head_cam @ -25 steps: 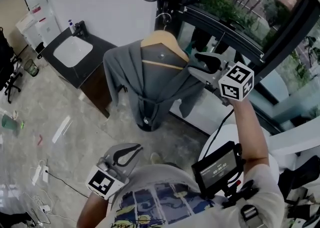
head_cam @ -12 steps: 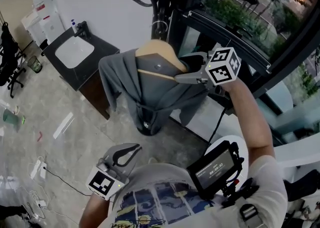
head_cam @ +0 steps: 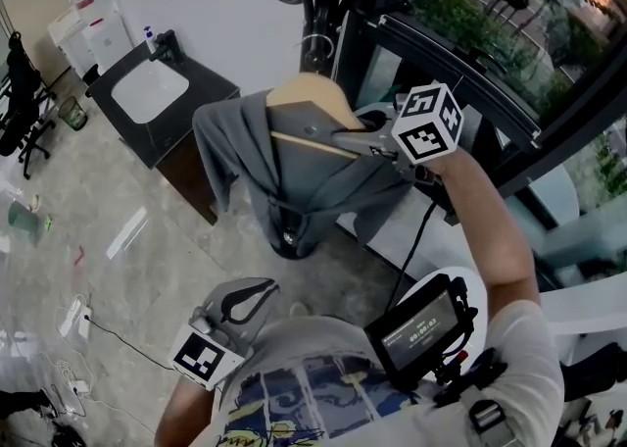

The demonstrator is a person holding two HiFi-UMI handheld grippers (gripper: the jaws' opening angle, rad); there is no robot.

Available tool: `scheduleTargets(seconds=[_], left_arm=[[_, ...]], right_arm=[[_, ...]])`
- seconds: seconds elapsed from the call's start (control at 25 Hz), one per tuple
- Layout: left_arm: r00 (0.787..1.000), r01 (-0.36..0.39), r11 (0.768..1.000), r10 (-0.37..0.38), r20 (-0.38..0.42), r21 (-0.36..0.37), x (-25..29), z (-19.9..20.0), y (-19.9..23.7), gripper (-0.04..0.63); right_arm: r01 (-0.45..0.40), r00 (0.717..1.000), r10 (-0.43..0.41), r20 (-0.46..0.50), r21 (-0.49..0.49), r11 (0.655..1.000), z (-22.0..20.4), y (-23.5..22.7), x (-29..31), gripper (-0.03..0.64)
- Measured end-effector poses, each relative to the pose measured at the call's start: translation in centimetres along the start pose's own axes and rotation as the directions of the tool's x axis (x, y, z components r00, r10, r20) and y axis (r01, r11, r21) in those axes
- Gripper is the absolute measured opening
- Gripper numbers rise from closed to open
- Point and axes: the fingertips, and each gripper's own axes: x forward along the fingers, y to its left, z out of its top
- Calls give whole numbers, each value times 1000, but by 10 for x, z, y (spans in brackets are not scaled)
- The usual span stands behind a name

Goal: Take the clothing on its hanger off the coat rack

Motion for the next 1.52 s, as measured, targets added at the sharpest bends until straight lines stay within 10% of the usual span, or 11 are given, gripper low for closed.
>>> scheduleTargets(seconds=[1.52], left_arm=[[995, 94, 996, -94, 8, 6, -88, -18, -6, 31]], right_arm=[[275, 961, -272, 45, -113, 955, 33, 83, -42, 8]])
